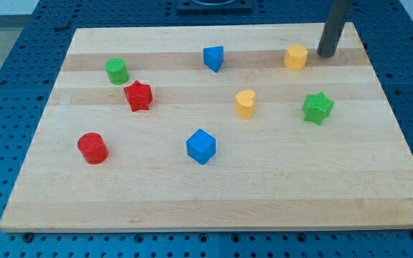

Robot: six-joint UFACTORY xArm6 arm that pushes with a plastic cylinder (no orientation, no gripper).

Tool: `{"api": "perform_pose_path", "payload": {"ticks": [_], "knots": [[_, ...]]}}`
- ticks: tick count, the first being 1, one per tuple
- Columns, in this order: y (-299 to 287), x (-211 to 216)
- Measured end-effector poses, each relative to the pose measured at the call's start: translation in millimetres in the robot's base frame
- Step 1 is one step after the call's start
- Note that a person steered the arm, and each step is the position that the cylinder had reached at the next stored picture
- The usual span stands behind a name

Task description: Push the green star slightly left

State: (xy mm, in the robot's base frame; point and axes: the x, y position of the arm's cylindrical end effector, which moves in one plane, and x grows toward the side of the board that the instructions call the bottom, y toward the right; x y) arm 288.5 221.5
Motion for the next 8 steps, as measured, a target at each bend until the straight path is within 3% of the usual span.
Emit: {"api": "perform_pose_path", "payload": {"ticks": [1,3,4,8], "knots": [[45.6,46.3],[54.8,66.4],[54.8,105.7],[3.4,115.3]]}}
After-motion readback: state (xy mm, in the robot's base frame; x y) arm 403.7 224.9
